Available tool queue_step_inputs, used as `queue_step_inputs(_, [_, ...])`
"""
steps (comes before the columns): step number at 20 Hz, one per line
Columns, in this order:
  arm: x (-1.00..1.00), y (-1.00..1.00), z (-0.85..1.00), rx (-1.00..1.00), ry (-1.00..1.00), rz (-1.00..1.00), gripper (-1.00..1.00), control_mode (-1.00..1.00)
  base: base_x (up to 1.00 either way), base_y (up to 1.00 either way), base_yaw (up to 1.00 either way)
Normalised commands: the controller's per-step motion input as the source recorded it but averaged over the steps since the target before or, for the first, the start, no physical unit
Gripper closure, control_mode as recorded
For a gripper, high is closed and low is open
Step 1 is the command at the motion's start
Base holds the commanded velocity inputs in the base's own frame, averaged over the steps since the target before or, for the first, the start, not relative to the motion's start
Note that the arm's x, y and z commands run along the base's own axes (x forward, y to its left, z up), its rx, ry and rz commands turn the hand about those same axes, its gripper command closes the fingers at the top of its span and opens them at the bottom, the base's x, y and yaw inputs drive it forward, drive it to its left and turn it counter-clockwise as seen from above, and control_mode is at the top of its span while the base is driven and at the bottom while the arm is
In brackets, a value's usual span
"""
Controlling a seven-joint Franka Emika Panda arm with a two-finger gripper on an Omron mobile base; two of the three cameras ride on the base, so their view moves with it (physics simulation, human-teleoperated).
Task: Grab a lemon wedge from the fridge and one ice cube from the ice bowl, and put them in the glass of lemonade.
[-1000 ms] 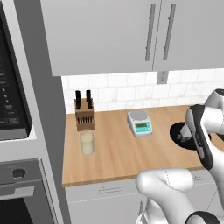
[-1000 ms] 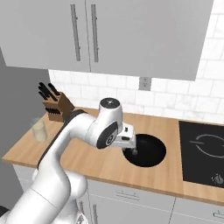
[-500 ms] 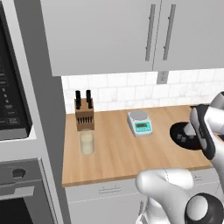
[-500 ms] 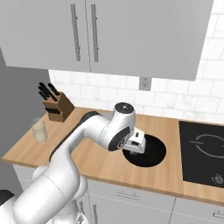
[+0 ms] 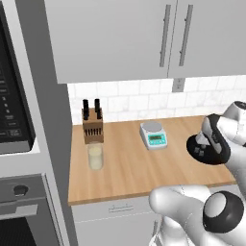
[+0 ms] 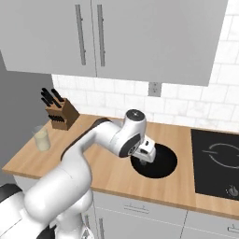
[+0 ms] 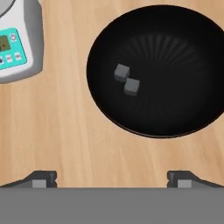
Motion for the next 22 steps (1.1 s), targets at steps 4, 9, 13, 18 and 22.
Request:
queue_step_inputs(4, [0.3, -0.19, -0.32, 0.0, 0.02, 0.0, -1.0, -1.0, 0.0, 0.0, 0.0])
queue_step_inputs(9, [0.33, -0.22, -0.25, 0.0, 0.05, 0.0, -1.0, -1.0, 0.0, 0.0, 0.0])
queue_step_inputs(13, [0.15, -0.23, -0.27, 0.08, 0.06, -0.02, -1.0, -1.0, 0.0, 0.0, 0.0])
queue_step_inputs(18, [0.17, -0.12, -0.2, 0.11, 0.06, -0.05, -1.0, -1.0, 0.0, 0.0, 0.0])
queue_step_inputs(22, [0.33, 0.0, -0.07, 0.04, 0.09, -0.04, -1.0, -1.0, 0.0, 0.0, 0.0])
